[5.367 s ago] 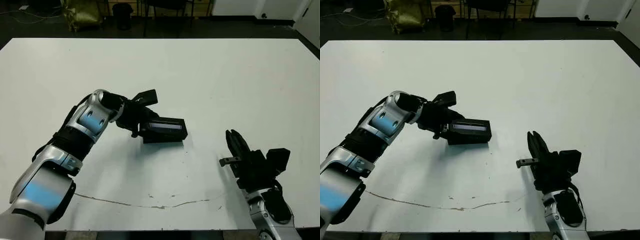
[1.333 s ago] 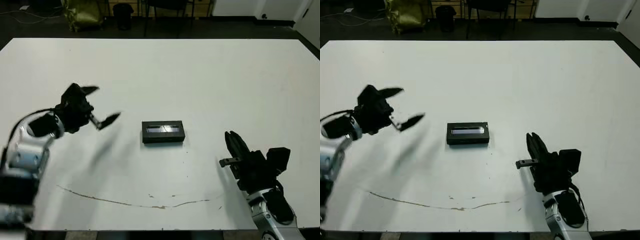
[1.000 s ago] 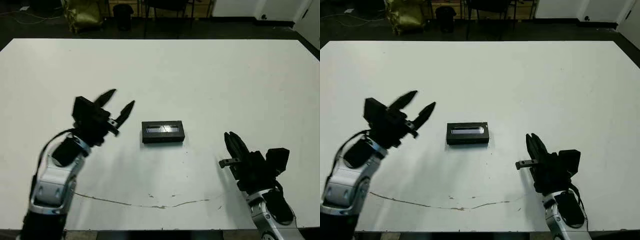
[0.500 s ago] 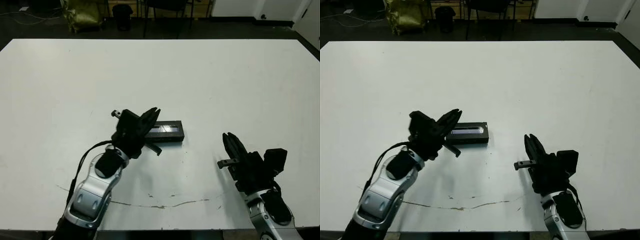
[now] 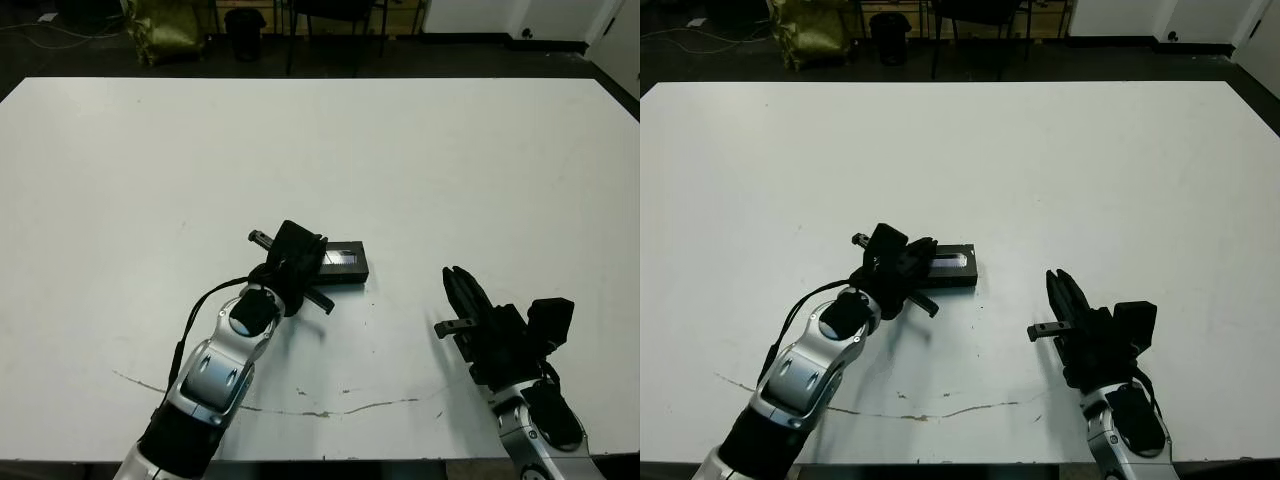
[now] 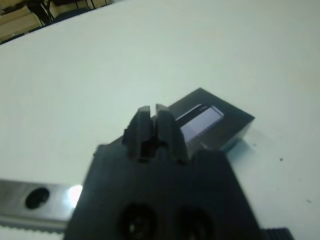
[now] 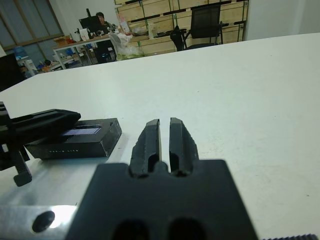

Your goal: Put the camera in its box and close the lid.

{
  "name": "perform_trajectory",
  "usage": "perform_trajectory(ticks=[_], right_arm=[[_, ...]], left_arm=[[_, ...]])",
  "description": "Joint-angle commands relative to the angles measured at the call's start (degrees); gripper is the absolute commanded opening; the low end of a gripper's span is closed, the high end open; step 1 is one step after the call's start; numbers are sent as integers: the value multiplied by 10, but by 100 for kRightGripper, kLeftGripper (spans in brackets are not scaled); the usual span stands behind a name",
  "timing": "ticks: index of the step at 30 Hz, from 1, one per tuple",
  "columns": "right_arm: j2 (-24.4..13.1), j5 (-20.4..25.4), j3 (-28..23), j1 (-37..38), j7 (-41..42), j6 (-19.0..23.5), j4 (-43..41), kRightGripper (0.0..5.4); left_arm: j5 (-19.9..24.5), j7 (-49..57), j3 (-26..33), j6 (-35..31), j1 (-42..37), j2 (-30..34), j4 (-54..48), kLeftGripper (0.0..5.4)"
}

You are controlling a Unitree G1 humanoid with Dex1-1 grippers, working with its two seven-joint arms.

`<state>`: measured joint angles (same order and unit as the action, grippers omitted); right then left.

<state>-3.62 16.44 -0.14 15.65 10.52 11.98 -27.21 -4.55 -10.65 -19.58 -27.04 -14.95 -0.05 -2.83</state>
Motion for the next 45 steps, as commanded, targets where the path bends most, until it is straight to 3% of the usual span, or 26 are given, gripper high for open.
perform_trajectory(ticks=[1,5,14,17,21,28,33,38,45], right_arm=[[-1,-4,-1,4,1,-10,15,0],[-2,-1,-1,3,4,-13,16,0],[-6,-7,0,0,5,-16,19,0],[-4,7,-3,-2,12,-14,22,0],[-8,-6,0,-2,5,-10,17,0],[-1,12,-3,-3,0,5,9,0],[-4,-4,-2,-12,0,-17,20,0],[-4,-38,2,-21,-19,-21,17,0],[3,-21,-7,-52,15,-80,81,0]], left_arm=[[-7,-8,-4,-24,9,9,28,2],[-11,-18,-17,-59,18,18,20,2],[4,-33,-6,-73,58,30,-13,2],[13,-39,5,-53,75,34,-38,2],[28,-40,24,-22,98,41,-90,2],[52,-14,101,7,119,40,-213,2],[78,-11,175,31,113,54,-264,2],[108,-7,242,86,136,61,-276,2],[105,25,272,155,199,49,-244,2]])
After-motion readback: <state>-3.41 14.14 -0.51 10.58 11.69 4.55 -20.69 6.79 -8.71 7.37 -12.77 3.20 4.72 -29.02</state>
